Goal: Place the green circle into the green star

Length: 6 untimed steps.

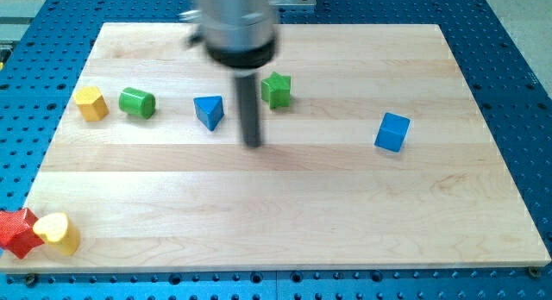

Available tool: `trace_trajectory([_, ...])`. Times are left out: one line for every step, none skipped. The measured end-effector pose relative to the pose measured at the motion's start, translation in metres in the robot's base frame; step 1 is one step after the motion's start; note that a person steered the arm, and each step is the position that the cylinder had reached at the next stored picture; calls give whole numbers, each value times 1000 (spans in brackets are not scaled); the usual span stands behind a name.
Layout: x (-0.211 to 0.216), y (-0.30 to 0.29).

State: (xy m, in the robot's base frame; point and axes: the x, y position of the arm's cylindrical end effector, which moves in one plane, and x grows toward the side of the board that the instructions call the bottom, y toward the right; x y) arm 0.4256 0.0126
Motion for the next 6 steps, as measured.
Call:
trace_trajectory([-67,60])
trace_trajectory([-67,-32])
trace_trajectory([-71,-112])
trace_trajectory([-98,-109])
trace_trajectory([-154,-130])
trace_trajectory([-141,-198])
